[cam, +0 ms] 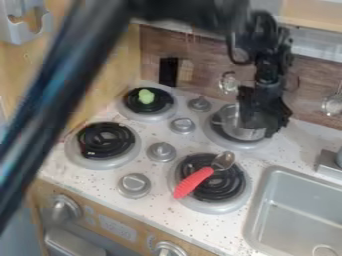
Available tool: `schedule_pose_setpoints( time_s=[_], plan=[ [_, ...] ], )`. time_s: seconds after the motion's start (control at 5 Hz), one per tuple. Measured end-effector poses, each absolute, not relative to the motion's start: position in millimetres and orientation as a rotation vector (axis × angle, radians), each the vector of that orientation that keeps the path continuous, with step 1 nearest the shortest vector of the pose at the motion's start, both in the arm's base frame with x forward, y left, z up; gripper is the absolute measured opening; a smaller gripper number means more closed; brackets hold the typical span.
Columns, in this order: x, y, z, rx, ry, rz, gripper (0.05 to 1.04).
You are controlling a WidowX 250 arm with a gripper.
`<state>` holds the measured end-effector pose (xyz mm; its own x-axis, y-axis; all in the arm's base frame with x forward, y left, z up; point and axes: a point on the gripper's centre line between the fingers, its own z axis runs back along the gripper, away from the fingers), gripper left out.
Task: Move the silver pot to the upper right burner
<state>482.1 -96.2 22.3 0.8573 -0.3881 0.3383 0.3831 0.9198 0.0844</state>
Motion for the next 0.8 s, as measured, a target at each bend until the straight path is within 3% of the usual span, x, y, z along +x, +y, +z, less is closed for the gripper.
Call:
schedule_pose_setpoints(
  time_s=[0.2,0.6,0.8],
  plan=[
    [457.8,-86.6,38.5,0.022,-0.363,-0.399,1.009],
    [415.1,-49.2,46.3,0.06,-0.146,-0.267,0.999],
    [400.8,-31.6,32.2,0.043,-0.083,-0.223,0.999]
  ],
)
